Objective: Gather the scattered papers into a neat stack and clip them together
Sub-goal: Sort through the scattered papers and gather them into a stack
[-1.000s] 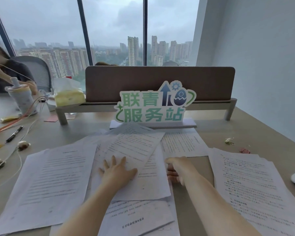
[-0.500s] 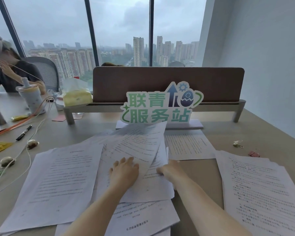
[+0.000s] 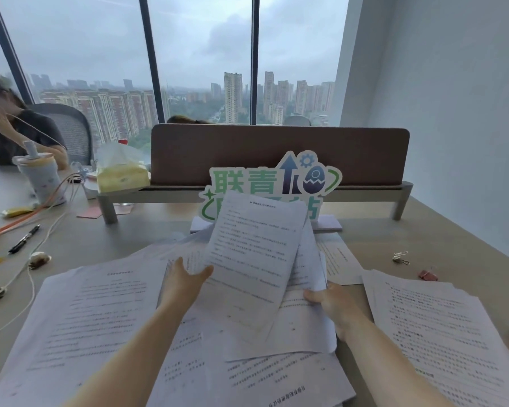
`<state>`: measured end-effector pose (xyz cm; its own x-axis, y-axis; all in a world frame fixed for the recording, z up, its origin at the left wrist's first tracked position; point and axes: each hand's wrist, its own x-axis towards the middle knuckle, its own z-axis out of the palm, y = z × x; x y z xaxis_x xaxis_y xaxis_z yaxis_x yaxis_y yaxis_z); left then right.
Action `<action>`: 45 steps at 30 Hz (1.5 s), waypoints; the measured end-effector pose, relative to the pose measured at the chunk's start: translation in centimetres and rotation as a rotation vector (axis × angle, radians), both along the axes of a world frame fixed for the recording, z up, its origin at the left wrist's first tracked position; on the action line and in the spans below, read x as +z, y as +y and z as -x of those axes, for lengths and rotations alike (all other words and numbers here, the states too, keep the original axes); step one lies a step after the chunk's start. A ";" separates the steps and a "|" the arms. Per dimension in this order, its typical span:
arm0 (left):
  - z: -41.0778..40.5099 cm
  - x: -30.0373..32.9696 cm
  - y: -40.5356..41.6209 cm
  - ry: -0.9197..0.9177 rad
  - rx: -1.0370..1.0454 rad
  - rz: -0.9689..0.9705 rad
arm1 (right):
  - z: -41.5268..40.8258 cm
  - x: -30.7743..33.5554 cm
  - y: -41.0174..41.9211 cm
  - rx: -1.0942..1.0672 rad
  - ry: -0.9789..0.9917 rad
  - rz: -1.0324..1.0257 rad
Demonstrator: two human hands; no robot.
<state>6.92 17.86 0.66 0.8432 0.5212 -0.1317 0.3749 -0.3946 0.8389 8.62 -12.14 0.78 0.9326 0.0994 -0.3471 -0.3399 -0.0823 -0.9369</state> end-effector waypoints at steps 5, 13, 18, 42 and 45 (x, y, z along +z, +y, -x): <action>0.3 -0.2 -0.9 0.075 -0.133 -0.010 | 0.2 0.2 -0.5 -0.017 -0.006 -0.036; 0.9 -1.2 -3.1 -0.004 -0.117 0.064 | 1.0 0.2 0.1 0.105 -0.078 0.035; 0.8 -0.8 -3.2 -0.080 -0.126 0.291 | 0.5 -0.9 0.7 0.113 -0.089 0.142; 1.5 0.8 -1.0 -0.072 0.029 0.738 | 0.9 0.6 -2.8 -0.087 -0.187 -0.310; 1.5 1.3 -2.1 -0.135 -0.029 0.781 | 0.7 0.7 -2.8 -0.049 -0.196 -0.311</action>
